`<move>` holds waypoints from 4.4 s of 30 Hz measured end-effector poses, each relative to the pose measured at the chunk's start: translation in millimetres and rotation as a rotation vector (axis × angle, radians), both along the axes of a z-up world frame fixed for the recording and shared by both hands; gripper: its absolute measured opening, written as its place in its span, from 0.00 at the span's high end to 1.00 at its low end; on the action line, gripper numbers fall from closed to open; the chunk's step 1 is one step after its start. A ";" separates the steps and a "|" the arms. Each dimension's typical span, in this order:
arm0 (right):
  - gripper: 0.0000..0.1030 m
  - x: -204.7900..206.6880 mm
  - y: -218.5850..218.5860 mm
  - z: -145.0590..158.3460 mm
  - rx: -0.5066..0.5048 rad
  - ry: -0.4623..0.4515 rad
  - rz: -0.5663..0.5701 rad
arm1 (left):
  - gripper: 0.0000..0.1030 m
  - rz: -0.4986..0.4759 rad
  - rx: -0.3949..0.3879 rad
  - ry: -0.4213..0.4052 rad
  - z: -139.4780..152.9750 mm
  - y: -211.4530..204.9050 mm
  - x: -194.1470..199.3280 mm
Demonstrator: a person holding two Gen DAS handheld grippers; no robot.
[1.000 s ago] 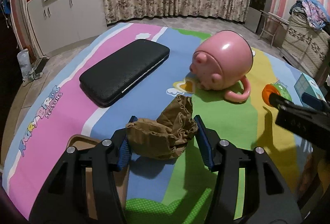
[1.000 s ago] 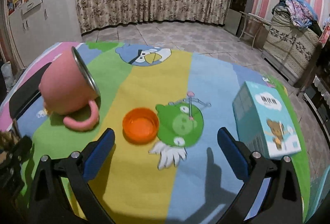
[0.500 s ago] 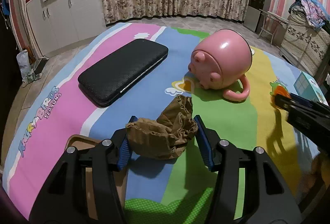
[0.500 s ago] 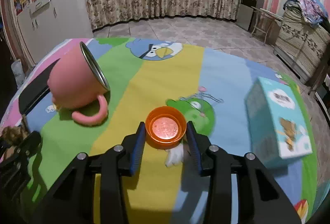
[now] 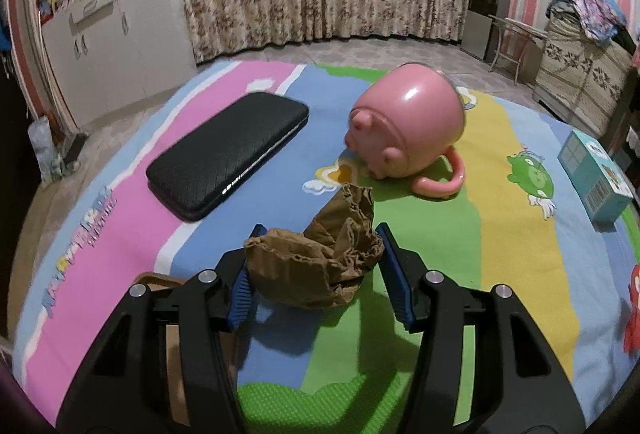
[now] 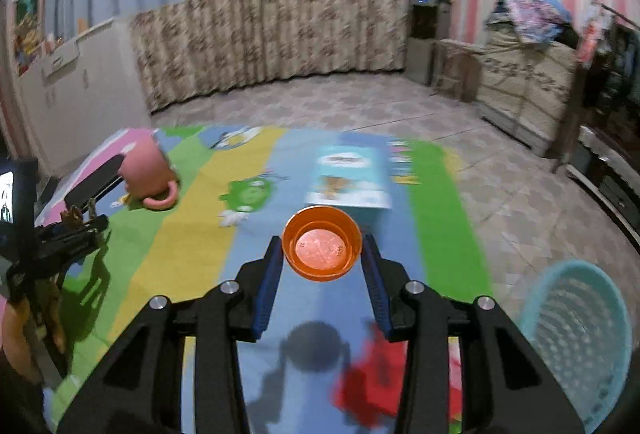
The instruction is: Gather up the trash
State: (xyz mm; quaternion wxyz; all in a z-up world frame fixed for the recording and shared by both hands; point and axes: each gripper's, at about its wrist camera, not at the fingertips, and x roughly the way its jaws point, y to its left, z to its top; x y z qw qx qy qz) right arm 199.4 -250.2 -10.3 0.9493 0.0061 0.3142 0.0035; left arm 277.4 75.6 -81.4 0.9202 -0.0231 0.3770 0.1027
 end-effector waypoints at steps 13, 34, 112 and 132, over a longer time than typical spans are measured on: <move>0.61 -91.1 -161.8 23.4 -0.050 -0.089 -0.350 | 0.48 -0.183 -0.076 -0.112 75.8 -86.5 -43.4; 0.61 -129.7 -274.2 -9.2 0.076 -0.111 -0.509 | 0.48 -0.604 -0.124 -0.184 93.2 -360.1 -97.7; 0.04 -140.6 -181.0 -21.5 0.094 -0.162 -0.436 | 0.05 -0.457 0.077 -0.327 105.9 -251.1 -187.9; 0.04 -201.1 -16.2 -14.7 0.087 -0.260 -0.153 | 0.05 -0.339 0.078 -0.382 99.7 -131.1 -272.8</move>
